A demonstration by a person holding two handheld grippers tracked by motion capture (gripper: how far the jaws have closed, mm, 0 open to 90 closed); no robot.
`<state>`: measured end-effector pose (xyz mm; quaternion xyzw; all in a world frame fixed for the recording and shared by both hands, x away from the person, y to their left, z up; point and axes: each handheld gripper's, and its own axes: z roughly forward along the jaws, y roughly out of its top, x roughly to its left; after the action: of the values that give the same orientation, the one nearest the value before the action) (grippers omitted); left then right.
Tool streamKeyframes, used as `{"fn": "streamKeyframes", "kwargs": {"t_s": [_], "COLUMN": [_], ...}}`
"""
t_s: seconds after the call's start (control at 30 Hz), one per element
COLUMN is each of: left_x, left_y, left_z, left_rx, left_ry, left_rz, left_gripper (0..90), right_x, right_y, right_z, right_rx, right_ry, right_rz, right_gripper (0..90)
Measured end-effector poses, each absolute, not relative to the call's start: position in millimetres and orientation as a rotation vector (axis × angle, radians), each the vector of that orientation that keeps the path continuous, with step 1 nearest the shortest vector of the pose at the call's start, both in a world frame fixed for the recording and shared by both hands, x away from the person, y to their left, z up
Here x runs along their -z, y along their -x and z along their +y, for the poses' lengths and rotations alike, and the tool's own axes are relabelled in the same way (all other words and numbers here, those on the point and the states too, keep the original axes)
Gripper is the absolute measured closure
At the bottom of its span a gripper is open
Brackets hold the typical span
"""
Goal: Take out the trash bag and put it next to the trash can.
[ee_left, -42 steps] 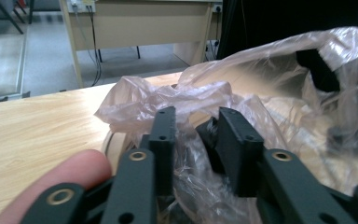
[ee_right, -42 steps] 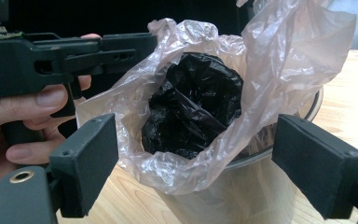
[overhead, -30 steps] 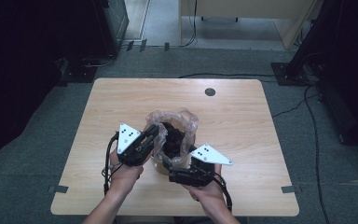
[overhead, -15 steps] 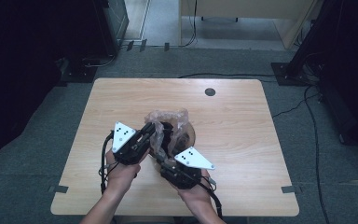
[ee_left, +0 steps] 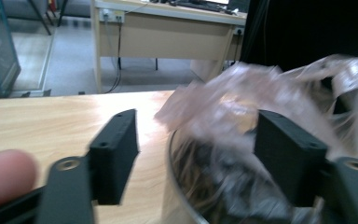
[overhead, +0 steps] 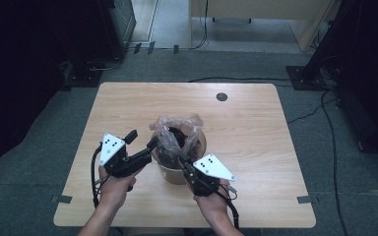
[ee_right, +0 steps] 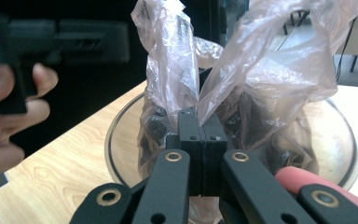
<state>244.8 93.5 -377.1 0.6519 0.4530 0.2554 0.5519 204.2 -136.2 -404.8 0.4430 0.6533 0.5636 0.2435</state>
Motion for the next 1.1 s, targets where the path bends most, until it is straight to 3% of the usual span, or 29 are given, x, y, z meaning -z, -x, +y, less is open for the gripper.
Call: {"fn": "streamKeyframes", "kwargs": {"t_s": [0.07, 0.23, 0.3, 0.8, 1.1], "left_x": [380, 392, 398, 469, 502], "left_y": [-244, -241, -241, -242, -235], "left_z": [97, 110, 115, 186, 201], "left_rx": [-0.613, -0.657, -0.643, -0.69, -0.695], "left_ry": [-1.55, -1.575, -1.6, -1.695, -1.823], "left_rz": [1.085, 1.116, 1.136, 1.45, 1.516], "left_gripper": [20.2, 17.4, 10.9, 9.2, 9.2], "right_x": [403, 400, 398, 386, 379], "right_y": [-204, -205, -205, -206, -207], "right_z": [-137, -139, -140, -144, -144], "right_rx": [-1.547, -1.551, -1.551, -1.568, -1.579], "right_ry": [-1.207, -1.2, -1.196, -1.145, -1.116], "right_rz": [1.773, 1.754, 1.747, 1.695, 1.662], "right_gripper": [90.0, 90.0, 90.0, 90.0, 90.0]}}
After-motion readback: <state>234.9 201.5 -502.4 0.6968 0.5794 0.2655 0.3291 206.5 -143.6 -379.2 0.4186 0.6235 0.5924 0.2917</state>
